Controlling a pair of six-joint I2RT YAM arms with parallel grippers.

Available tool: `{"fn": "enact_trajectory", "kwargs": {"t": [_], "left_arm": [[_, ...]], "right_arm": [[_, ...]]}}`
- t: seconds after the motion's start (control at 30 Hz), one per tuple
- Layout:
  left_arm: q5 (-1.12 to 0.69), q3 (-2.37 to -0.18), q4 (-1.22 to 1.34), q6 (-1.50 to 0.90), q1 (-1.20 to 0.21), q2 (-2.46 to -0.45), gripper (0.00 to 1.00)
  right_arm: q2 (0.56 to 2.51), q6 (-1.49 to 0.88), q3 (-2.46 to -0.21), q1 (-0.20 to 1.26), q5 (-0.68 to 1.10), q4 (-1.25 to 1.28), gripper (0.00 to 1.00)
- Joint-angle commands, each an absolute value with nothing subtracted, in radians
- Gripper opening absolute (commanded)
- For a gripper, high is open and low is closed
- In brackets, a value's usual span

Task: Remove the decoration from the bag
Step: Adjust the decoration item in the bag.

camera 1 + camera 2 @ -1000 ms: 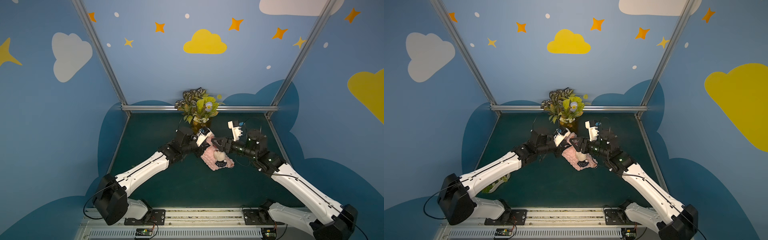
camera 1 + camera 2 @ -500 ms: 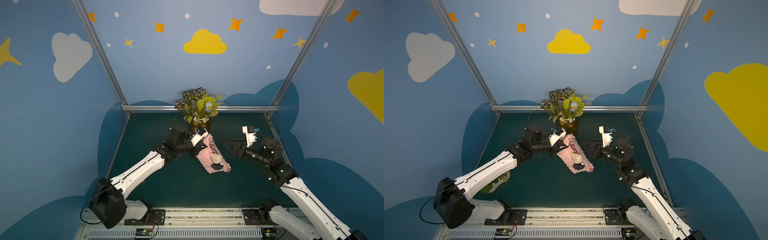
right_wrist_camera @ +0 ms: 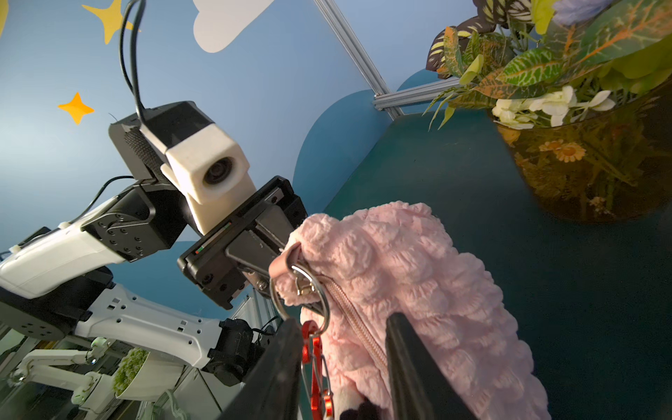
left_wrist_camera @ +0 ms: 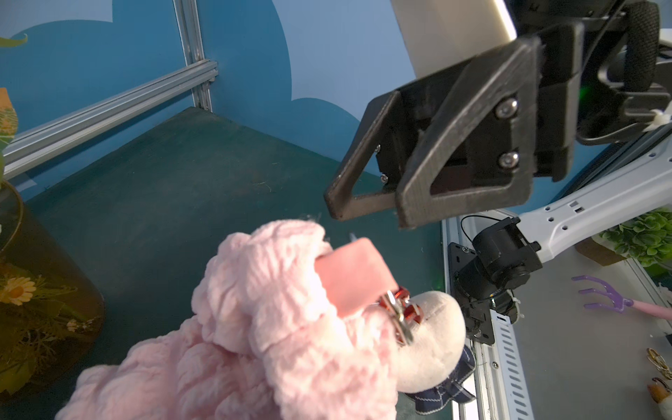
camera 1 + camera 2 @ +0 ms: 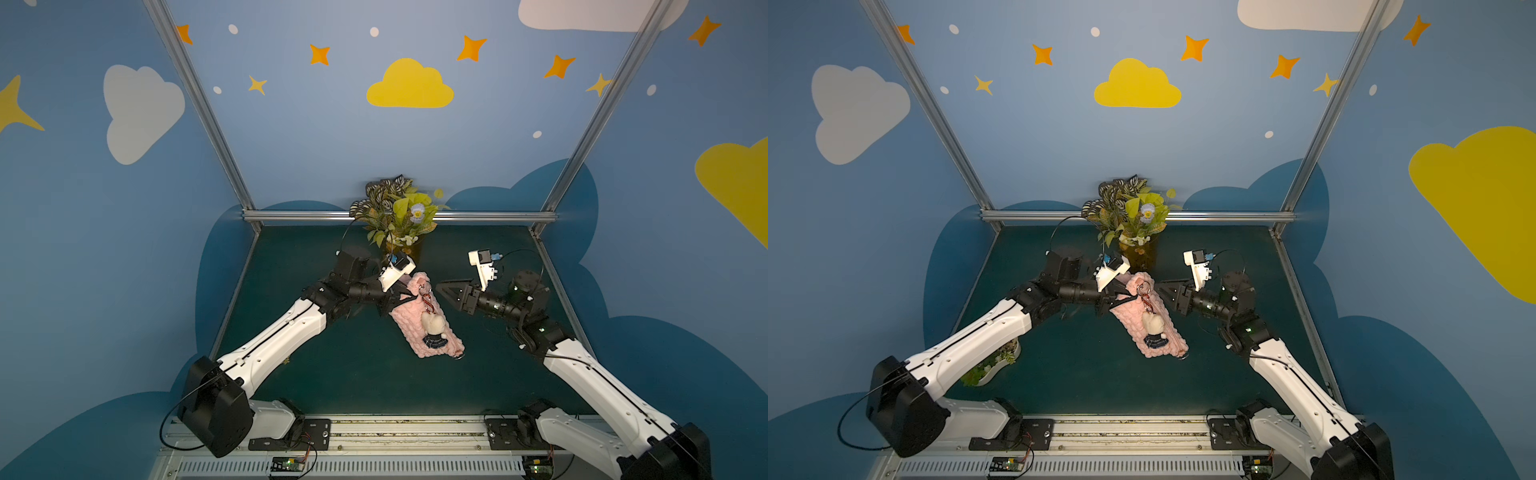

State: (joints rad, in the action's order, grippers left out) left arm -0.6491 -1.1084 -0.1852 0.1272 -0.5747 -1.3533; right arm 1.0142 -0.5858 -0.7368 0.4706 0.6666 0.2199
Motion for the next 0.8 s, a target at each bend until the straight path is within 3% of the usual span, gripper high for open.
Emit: {"fn": "enact_trajectory", "kwargs": {"t": [0.0,0.53,0.63,0.77], "left_arm": [[-0.706,-1.159,-0.136,0.123,-0.569,-1.347,0.02],[-0.703,-1.161,-0.125,0.125,-0.568,-1.368,0.02],[-0.703,-1.164,-0.123,0.126,-0.561,-1.372,0.02],[-0.698,-1.16,-0.11,0.124,-0.556,-1.376,0.02]], "right_arm": [[1.031,-0.614,-0.764,0.481,0.718,0.308,0.39],[1.095,-0.648,-0.798,0.522,0.781,0.367,0.32],[1.099,-0.649,-0.794,0.528,0.791,0.368,0.28],[1.094,-0.647,-0.779,0.532,0.788,0.364,0.15]]}}
